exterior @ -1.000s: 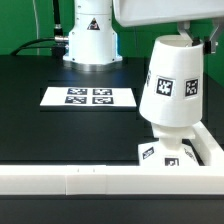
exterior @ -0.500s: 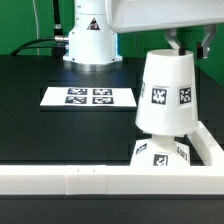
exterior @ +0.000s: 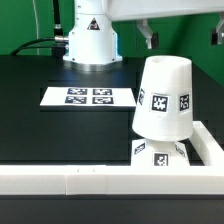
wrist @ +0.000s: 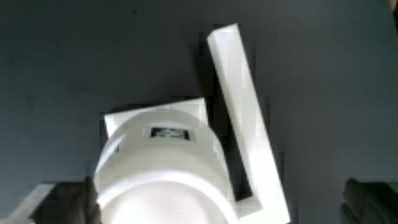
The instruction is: Assemble lamp
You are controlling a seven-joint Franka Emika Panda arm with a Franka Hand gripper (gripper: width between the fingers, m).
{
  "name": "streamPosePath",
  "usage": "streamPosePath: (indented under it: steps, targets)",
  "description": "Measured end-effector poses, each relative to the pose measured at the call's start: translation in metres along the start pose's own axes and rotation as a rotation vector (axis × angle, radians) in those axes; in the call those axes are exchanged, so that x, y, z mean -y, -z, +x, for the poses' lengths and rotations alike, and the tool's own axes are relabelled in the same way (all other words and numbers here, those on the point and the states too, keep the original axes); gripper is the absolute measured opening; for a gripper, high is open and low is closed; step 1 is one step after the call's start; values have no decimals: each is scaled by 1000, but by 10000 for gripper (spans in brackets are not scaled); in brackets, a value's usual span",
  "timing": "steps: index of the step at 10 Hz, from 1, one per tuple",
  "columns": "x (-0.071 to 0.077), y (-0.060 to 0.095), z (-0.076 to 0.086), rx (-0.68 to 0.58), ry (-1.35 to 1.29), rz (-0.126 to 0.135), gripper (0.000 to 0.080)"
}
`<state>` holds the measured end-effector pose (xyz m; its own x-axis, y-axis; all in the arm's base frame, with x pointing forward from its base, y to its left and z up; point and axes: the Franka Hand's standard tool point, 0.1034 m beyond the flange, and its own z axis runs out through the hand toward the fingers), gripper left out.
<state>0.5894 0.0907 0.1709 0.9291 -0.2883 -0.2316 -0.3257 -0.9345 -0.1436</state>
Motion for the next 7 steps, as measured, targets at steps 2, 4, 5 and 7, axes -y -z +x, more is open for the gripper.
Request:
streamPosePath:
  steps: [2, 4, 5, 7]
  targets:
    - [13, 9, -2, 22, -40, -32, 694]
    - [12, 8, -1, 22, -34, -32, 699]
    - [12, 7, -1, 22, -34, -32, 699]
    - [12, 7, -1, 23, -34, -32, 699]
